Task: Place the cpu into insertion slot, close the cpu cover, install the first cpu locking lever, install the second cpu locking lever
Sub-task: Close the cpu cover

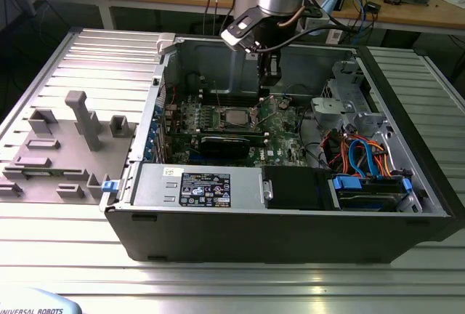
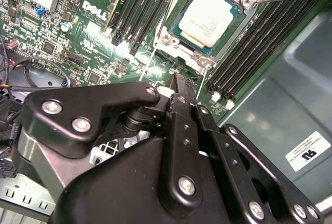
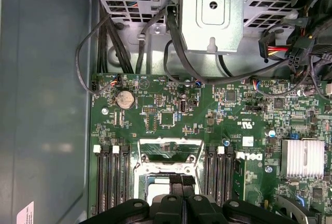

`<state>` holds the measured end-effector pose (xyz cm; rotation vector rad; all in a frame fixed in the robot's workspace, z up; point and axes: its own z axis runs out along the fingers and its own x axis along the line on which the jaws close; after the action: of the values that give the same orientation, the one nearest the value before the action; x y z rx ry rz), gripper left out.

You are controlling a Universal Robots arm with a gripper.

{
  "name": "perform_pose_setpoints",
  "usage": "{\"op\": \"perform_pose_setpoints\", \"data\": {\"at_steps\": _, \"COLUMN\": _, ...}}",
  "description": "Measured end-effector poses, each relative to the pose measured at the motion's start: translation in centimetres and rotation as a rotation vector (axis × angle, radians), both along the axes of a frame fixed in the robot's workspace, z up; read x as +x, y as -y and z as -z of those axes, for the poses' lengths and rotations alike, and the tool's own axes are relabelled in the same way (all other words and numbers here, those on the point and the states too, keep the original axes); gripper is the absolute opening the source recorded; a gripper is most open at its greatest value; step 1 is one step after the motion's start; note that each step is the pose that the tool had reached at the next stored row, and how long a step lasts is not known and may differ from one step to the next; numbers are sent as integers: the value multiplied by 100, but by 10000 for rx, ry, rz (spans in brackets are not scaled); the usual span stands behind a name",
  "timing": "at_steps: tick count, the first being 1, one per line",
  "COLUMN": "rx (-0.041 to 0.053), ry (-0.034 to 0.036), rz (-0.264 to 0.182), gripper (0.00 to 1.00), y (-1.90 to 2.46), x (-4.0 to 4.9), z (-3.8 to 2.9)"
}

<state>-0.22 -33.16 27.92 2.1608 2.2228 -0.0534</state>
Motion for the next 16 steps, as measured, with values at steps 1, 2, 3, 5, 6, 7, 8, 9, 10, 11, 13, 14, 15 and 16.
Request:
{"op": "perform_pose_setpoints", "data": {"at_steps": 1, "rx": 0, "ry": 0, "rz": 0, "gripper": 11, "y": 0, "x": 2, "z": 0}}
{"op": "perform_pose_setpoints", "data": {"at_steps": 2, "rx": 1, "ry": 0, "rz": 0, "gripper": 11, "y": 0, "x": 5, "z": 0}}
{"op": "perform_pose_setpoints", "data": {"at_steps": 3, "rx": 0, "ry": -1, "rz": 1, "gripper": 11, "y": 0, "x": 8, "z": 0}}
{"op": "perform_pose_setpoints", "data": {"at_steps": 5, "rx": 0, "ry": 0, "rz": 0, "gripper": 11, "y": 0, "x": 11, "z": 0}}
{"op": "perform_pose_setpoints", "data": {"at_steps": 6, "rx": 0, "ry": 0, "rz": 0, "gripper": 11, "y": 0, "x": 13, "z": 0}}
{"op": "perform_pose_setpoints", "data": {"at_steps": 7, "rx": 0, "ry": 0, "rz": 0, "gripper": 11, "y": 0, "x": 14, "z": 0}}
{"op": "perform_pose_setpoints", "data": {"at_steps": 8, "rx": 0, "ry": 0, "rz": 0, "gripper": 11, "y": 0, "x": 14, "z": 0}}
{"op": "perform_pose_setpoints", "data": {"at_steps": 9, "rx": 0, "ry": -1, "rz": 0, "gripper": 11, "y": 0, "x": 14, "z": 0}}
{"op": "perform_pose_setpoints", "data": {"at_steps": 10, "rx": 0, "ry": 0, "rz": 0, "gripper": 11, "y": 0, "x": 14, "z": 0}}
{"op": "perform_pose_setpoints", "data": {"at_steps": 11, "rx": 0, "ry": 0, "rz": 0, "gripper": 11, "y": 0, "x": 21, "z": 0}}
{"op": "perform_pose_setpoints", "data": {"at_steps": 13, "rx": 0, "ry": 0, "rz": 0, "gripper": 11, "y": 0, "x": 28, "z": 0}}
{"op": "perform_pose_setpoints", "data": {"at_steps": 14, "rx": 0, "ry": 0, "rz": 1, "gripper": 11, "y": 0, "x": 28, "z": 0}}
{"op": "perform_pose_setpoints", "data": {"at_steps": 15, "rx": 0, "ry": -1, "rz": 0, "gripper": 11, "y": 0, "x": 26, "z": 0}}
{"op": "perform_pose_setpoints", "data": {"at_steps": 16, "rx": 0, "ry": 0, "rz": -1, "gripper": 11, "y": 0, "x": 25, "z": 0}}
